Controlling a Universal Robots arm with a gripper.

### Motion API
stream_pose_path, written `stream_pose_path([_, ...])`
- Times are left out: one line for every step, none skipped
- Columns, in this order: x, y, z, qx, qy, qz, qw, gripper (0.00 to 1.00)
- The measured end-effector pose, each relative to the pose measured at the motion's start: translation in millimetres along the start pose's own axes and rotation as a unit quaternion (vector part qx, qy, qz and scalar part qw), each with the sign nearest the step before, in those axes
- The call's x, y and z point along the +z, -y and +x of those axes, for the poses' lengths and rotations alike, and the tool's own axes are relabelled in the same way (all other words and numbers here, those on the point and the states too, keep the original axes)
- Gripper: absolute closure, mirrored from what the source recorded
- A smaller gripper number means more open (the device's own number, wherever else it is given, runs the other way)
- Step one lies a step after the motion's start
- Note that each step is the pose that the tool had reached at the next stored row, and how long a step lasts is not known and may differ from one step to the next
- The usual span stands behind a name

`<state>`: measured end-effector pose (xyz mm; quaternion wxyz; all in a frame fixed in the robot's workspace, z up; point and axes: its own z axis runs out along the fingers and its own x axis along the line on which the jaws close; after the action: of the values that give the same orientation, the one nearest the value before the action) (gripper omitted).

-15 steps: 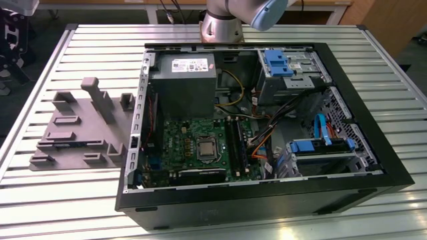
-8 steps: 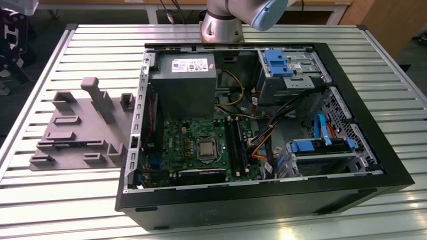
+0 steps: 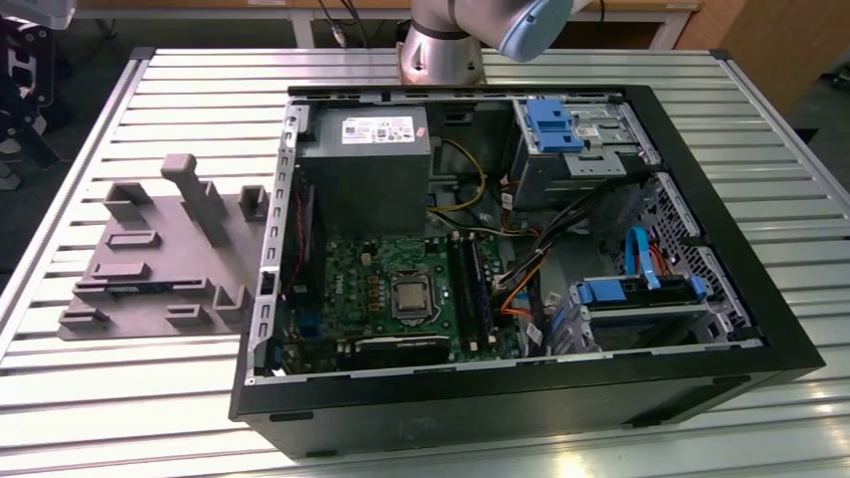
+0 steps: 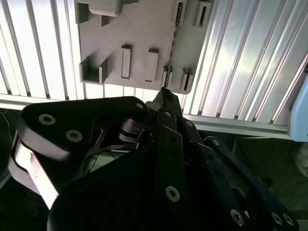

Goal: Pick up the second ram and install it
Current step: 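Pick up the second ram and move it above second insertion slot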

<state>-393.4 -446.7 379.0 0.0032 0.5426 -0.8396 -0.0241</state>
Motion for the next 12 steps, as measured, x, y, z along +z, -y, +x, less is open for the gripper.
stream_pose_path([0.0,0.0,0.0,-0.001,-0.0001,0.0000,1.0000,0.89])
stream_pose_path([0.0,0.0,0.0,-0.002,-0.0001,0.0000,1.0000,0.89])
stream_pose_path([0.0,0.0,0.0,-0.003,-0.0001,0.0000,1.0000,0.89])
stream_pose_path([0.0,0.0,0.0,-0.004,-0.0002,-0.0001,1.0000,0.89])
stream_pose_path([0.0,0.0,0.0,-0.005,-0.0002,-0.0001,1.0000,0.89])
stream_pose_path([0.0,0.0,0.0,-0.006,-0.0003,-0.0001,1.0000,0.89])
stream_pose_path([0.0,0.0,0.0,-0.007,-0.0003,-0.0001,1.0000,0.89])
stream_pose_path([0.0,0.0,0.0,-0.008,-0.0004,-0.0002,1.0000,0.89])
stream_pose_path([0.0,0.0,0.0,-0.009,-0.0004,-0.0002,1.0000,0.89])
stream_pose_path([0.0,0.0,0.0,-0.010,-0.0005,-0.0002,0.9999,0.89])
stream_pose_path([0.0,0.0,0.0,-0.011,-0.0006,-0.0002,0.9999,0.89])
stream_pose_path([0.0,0.0,0.0,-0.012,-0.0006,-0.0003,0.9999,0.89])
